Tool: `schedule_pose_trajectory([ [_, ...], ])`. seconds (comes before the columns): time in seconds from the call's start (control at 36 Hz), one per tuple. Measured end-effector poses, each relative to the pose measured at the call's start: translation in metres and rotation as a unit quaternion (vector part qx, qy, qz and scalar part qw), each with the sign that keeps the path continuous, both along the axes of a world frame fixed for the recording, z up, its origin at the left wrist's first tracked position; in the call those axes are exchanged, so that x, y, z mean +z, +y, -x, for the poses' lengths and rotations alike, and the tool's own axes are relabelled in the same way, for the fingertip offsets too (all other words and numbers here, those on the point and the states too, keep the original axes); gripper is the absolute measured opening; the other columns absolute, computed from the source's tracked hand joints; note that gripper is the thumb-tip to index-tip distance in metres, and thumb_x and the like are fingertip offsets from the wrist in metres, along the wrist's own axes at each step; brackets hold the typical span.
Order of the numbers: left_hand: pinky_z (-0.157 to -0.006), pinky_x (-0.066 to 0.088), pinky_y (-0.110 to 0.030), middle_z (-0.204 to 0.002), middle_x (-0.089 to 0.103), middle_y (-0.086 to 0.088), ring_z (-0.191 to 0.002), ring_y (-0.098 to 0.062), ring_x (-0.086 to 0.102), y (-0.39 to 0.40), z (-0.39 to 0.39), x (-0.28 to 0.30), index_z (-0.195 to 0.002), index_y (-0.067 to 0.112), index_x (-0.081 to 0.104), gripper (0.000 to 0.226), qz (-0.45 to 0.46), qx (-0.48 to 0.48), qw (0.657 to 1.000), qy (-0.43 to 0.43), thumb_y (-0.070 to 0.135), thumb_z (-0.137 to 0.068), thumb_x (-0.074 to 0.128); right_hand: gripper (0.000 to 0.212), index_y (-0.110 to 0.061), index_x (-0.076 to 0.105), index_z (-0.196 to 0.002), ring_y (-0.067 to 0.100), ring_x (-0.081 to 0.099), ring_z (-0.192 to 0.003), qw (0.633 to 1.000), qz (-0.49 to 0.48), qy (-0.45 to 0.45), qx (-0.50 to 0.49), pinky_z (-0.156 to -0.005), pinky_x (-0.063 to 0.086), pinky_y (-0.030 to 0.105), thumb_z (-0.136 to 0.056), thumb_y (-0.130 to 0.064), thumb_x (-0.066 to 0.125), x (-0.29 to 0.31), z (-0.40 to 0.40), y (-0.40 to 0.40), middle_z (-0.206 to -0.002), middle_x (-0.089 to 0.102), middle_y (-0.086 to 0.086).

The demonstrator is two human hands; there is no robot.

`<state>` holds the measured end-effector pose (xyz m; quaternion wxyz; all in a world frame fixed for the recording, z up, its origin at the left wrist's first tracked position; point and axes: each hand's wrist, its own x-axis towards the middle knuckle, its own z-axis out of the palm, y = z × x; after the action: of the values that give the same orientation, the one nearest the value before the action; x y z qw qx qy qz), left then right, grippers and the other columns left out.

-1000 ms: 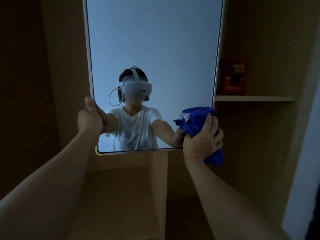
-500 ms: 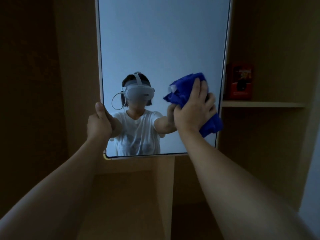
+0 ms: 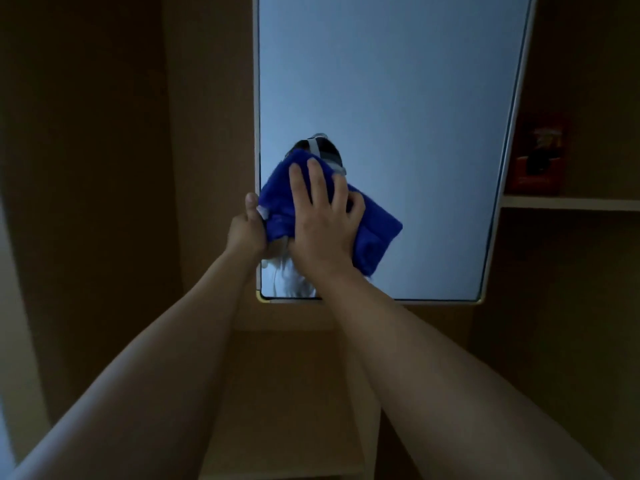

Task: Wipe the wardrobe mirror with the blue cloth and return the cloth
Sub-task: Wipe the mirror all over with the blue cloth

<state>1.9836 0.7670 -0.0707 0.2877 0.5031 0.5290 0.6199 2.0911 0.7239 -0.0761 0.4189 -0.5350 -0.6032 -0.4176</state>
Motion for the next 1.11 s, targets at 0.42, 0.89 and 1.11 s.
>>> schedule_pose_trajectory([
  [0.42,-0.074,0.044,-0.036,-0.076,0.054,-0.004,-0.069,-0.016,0.053,0.002,-0.001,-0.006,-0.091,0.015,0.044,0.055,-0.027,0.006,1.0,0.001,0.062,-0.093,0.015,0.086,-0.019,0.03,-0.147,0.035,0.04,-0.131,0.983,0.038,-0.179,-0.011,-0.103,0.035,0.051,-0.076,-0.058,0.058,-0.07,-0.037,-0.007,-0.151,0.033,0.008],
  [0.89,-0.098,0.044,-0.043,-0.107,0.067,-0.016,-0.104,-0.026,0.061,-0.015,0.0,0.009,-0.101,0.015,0.063,0.06,0.041,-0.078,0.994,-0.06,0.056,-0.096,0.02,0.064,-0.02,0.042,-0.141,0.035,0.049,-0.122,0.982,-0.016,-0.185,-0.022,-0.095,0.035,0.049,-0.083,-0.045,0.052,0.043,-0.039,0.005,-0.144,0.045,0.009],
  [1.11,-0.099,0.043,-0.048,-0.122,0.06,-0.016,-0.11,-0.026,0.057,-0.024,0.008,0.104,-0.124,0.011,0.055,0.046,0.084,-0.112,0.988,-0.067,0.039,-0.095,0.033,0.063,-0.026,0.046,-0.139,0.032,0.053,-0.12,0.977,-0.01,-0.211,-0.02,-0.095,0.032,0.047,-0.082,-0.051,0.057,0.136,-0.048,-0.003,-0.143,0.047,0.006],
])
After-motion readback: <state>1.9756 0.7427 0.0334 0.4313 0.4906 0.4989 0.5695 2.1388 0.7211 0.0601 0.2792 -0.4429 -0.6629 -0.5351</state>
